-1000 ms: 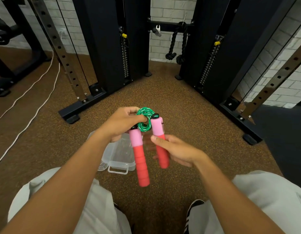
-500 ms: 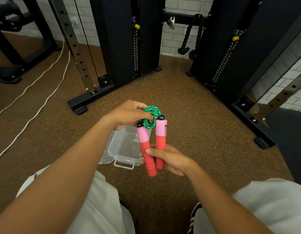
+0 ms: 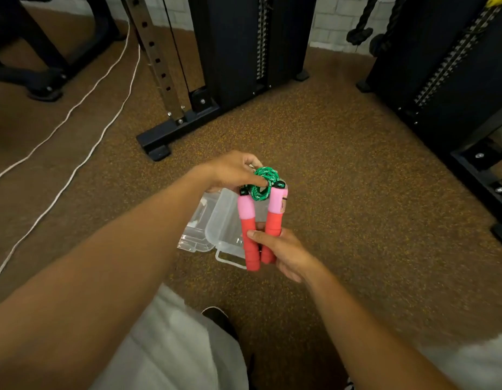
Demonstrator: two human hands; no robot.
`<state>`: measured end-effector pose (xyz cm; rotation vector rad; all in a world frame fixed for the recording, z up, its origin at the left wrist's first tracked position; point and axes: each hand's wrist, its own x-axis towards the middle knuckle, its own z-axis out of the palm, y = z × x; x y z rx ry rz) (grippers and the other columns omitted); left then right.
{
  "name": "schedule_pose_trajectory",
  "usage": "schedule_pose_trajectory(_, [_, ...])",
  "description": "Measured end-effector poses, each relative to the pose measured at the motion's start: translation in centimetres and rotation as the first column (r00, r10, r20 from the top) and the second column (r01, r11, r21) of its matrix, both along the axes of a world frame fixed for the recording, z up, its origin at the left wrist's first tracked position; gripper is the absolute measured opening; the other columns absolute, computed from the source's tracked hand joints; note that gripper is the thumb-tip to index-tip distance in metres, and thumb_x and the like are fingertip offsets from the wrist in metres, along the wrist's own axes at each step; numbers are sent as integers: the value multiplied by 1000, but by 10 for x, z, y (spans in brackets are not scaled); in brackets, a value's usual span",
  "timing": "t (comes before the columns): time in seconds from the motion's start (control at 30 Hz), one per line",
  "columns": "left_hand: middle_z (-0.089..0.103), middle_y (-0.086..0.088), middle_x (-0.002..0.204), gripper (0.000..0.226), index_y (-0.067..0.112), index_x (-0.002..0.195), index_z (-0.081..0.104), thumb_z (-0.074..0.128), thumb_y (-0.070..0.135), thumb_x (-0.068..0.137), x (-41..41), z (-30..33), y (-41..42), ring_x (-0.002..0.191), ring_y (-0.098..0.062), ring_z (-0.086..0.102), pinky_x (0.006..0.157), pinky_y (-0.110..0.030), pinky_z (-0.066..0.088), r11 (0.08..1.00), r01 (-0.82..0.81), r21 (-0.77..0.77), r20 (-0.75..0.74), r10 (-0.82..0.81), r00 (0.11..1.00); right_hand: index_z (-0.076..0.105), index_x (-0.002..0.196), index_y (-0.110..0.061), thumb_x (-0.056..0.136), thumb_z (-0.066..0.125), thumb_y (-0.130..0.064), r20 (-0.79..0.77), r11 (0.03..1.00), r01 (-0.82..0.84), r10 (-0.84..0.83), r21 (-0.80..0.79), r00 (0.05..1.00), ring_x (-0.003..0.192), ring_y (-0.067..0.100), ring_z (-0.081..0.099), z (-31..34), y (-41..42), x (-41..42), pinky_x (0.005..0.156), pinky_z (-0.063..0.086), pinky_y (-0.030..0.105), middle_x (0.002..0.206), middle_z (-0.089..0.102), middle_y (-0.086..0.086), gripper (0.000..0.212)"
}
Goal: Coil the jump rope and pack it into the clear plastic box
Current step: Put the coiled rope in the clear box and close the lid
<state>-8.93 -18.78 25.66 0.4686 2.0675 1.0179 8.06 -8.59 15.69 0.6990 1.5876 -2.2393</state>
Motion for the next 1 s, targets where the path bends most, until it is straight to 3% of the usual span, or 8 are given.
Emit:
schedule_pose_trajectory(0.13, [75,-6,114,29,21,113,68,78,14,87,-34,-34,5,109,-22,72,98,-45,57,998,31,-55,2,-31,1000,76,107,-20,90,76,-17,25,996,74,-75,50,997,110,25,71,-29,-11,-30,105,53,49,108,79,6,18])
schedule_pose_trajectory(0.23, [75,-9,117,28,21,111,70,77,10,87,-64,-67,5,111,-24,71,102,-47,54,999,-13,-48,33,15,999,77,104,-20,90,77,-18,67,988,139,-143,61,987,102,24,73,-53,-17,-58,82,59,38,102,80,5,14])
schedule_pose_trajectory(0.33, [73,-11,120,30,16,118,69,74,8,89,-94,-99,6,101,-20,70,98,-42,55,997,-18,-71,65,23,998,76,101,-18,90,75,-17,112,988,150,-154,46,982,90,21,67,-70,-22,-88,70,52,29,98,76,9,11])
schedule_pose_trajectory(0.47, [74,-16,116,29,13,115,70,72,4,88,-119,-147,18,91,-19,65,80,-36,54,995,-6,-104,39,10,999,70,84,-15,90,70,-9,203,980,184,-196,77,959,57,14,49,-103,-23,-118,53,40,25,62,56,3,8])
schedule_pose_trajectory(0.53, [74,-10,101,28,9,115,71,71,3,88,-128,-168,28,82,-16,62,68,-23,49,987,39,-157,-24,-44,999,59,73,-12,90,68,-4,257,978,184,-203,97,945,39,12,36,-122,-22,-131,44,33,22,43,41,-3,20])
schedule_pose_trajectory(0.63, [62,10,74,25,13,112,74,73,12,87,-136,-186,43,61,-3,51,48,-9,35,935,188,-300,-149,-240,959,59,71,-12,86,70,-4,348,980,173,-198,101,916,41,15,34,-149,-25,-143,50,35,25,42,38,-2,20])
schedule_pose_trajectory(0.83, [73,-5,117,25,13,114,73,60,13,93,-140,-240,49,106,-22,65,86,-29,49,805,303,-510,-171,-440,882,58,68,-11,85,72,-2,478,981,192,-176,16,860,53,19,46,-177,-40,-157,63,44,33,56,49,8,24])
schedule_pose_trajectory(1.0, [73,-11,112,22,5,104,75,60,8,88,-133,-272,56,107,-31,67,91,-38,54,727,315,-610,-237,-546,803,58,72,-10,86,71,-1,561,979,205,-174,7,810,52,21,46,-192,-35,-159,60,43,32,60,49,11,21])
